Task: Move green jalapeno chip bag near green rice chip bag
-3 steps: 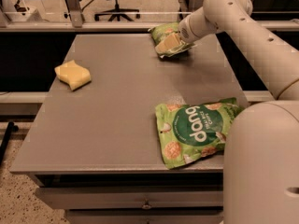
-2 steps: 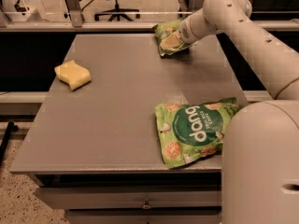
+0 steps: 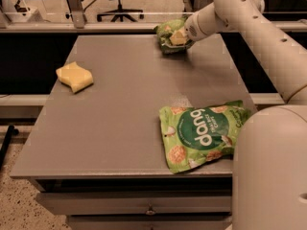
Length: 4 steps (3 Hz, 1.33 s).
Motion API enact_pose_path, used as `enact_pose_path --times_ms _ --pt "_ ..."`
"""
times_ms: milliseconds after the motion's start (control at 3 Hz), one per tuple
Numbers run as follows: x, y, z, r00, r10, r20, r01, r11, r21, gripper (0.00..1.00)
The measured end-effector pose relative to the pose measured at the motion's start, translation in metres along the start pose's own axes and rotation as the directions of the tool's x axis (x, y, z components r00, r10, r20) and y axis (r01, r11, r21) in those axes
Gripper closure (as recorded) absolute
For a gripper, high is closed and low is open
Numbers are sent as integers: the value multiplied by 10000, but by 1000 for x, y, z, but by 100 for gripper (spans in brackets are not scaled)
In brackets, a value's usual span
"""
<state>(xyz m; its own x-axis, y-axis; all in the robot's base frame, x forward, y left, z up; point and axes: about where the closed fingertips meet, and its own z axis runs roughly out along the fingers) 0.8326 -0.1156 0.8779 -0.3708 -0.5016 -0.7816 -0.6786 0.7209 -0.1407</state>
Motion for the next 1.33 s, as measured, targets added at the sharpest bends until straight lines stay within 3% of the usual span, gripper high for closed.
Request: enact_pose_path --times_ms 333,667,1000,1333 --pt "-13 27 -20 9961 -791 402 824 9929 -855 100" --pt "-9 97 -78 9541 -2799 1067 2991 9080 -2933 100" --pt "7 137 -112 9140 -3817 1375 4039 8235 -3984 100" --pt "37 158 -137 8850 -4428 1437 4558 7615 -4608 100"
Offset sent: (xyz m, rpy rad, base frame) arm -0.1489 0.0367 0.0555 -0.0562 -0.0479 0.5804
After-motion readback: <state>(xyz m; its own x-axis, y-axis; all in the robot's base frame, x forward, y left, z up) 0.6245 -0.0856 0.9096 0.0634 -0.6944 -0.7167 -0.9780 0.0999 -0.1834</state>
